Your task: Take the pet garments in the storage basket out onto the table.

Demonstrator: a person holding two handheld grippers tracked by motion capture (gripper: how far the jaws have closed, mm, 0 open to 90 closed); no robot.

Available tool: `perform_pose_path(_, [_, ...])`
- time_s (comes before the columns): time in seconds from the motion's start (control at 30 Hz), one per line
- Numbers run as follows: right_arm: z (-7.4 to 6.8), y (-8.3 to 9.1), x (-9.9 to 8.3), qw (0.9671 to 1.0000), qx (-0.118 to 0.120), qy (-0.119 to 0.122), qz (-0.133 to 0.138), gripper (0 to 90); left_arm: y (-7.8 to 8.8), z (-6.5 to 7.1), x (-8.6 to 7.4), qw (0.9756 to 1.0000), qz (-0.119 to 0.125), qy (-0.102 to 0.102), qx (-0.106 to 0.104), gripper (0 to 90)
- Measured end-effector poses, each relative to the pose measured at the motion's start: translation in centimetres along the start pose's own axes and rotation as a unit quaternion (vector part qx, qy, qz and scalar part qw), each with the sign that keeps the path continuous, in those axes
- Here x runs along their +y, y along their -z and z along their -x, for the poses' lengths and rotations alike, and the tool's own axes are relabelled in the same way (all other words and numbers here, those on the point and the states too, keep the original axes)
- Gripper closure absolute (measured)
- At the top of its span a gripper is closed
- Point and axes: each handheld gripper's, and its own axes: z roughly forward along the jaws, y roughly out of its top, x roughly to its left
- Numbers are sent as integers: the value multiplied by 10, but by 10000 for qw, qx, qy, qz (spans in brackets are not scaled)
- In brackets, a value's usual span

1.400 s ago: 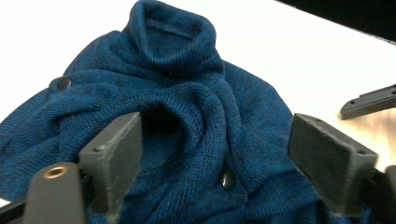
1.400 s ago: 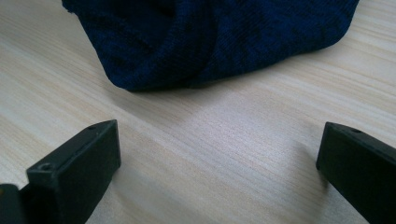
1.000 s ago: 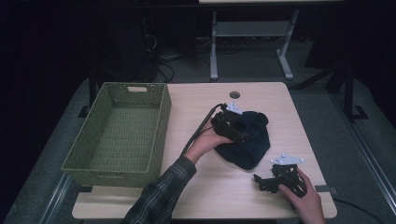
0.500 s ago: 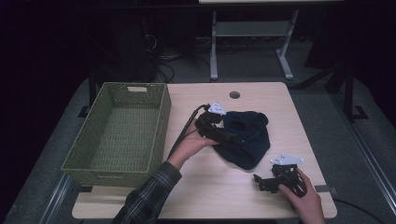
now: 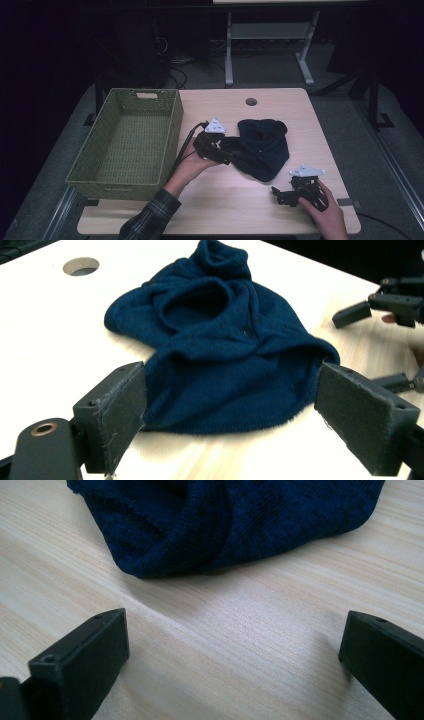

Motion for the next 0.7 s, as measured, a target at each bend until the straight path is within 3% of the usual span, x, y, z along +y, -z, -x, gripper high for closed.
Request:
perform_pose_path(0.37, [0,0,0,10000,2,11,3,0,13,10,-26,9999,-26,16,136,130])
perform_pose_path(0.7, [0,0,0,10000,1,7,3,0,7,13,-56,9994,-190,124,280,129])
